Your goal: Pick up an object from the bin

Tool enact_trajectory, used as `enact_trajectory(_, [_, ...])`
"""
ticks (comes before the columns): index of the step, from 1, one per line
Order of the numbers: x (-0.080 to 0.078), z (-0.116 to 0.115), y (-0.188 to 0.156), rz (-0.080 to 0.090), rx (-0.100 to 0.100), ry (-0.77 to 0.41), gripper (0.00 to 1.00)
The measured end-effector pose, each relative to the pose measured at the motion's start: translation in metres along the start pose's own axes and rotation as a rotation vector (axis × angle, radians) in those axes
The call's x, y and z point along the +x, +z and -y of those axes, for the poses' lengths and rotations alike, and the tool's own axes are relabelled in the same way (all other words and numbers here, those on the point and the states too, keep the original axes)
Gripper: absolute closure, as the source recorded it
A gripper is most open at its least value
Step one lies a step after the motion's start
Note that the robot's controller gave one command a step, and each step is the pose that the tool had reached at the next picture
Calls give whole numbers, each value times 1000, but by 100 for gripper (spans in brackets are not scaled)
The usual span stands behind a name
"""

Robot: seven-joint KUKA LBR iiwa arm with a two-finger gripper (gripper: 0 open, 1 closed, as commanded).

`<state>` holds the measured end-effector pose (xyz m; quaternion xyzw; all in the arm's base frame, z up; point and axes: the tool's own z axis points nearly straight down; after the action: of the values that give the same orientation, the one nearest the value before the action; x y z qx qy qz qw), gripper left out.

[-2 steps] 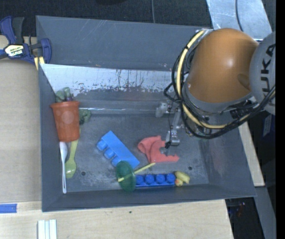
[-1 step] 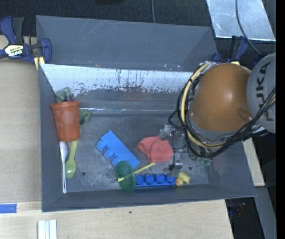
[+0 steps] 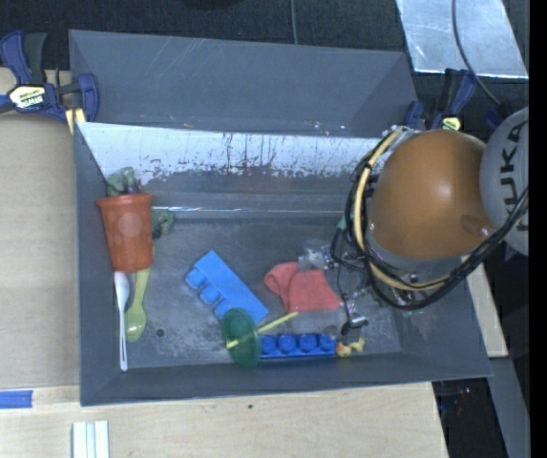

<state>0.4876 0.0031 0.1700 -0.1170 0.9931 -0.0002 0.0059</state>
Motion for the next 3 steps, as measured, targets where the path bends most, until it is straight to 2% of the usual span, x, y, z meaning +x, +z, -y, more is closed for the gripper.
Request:
enact_trajectory(1, [-23, -14, 33, -4, -1, 180, 0])
enact_trajectory(2, [-33, -6, 49, -2, 0, 248, 0])
enact_trajectory(3, [-42, 5, 66, 2, 0, 65, 0])
